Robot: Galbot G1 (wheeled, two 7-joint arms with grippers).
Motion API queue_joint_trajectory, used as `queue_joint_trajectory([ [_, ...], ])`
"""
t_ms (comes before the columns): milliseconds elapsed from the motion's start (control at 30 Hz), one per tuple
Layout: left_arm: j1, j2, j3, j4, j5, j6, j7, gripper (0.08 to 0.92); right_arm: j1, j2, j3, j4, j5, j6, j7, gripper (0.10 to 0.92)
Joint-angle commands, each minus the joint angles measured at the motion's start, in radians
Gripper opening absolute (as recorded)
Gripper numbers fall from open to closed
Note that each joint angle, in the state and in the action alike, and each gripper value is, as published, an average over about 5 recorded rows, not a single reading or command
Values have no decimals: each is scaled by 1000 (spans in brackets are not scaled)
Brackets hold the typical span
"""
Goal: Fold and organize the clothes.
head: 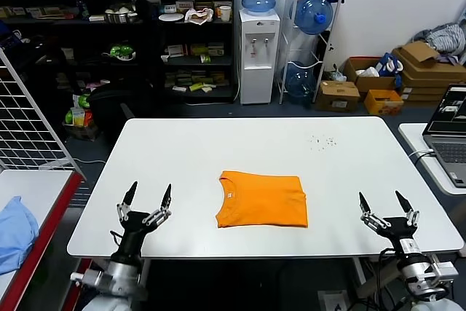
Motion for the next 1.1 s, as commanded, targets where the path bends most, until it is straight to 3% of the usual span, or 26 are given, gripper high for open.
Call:
queue_joint_trajectory([
  [33,171,-73,-90,-5,110,-130,82,921,-28,132,24,-48,-78,95,-53,921],
  [600,160,-145,-113,-20,113,-79,93,921,-13,170,41,-41,-144,130,-96,921],
  [1100,152,-145,-112,-33,106,-62,81,921,-3,175,40,-35,-148,127,-99,921],
])
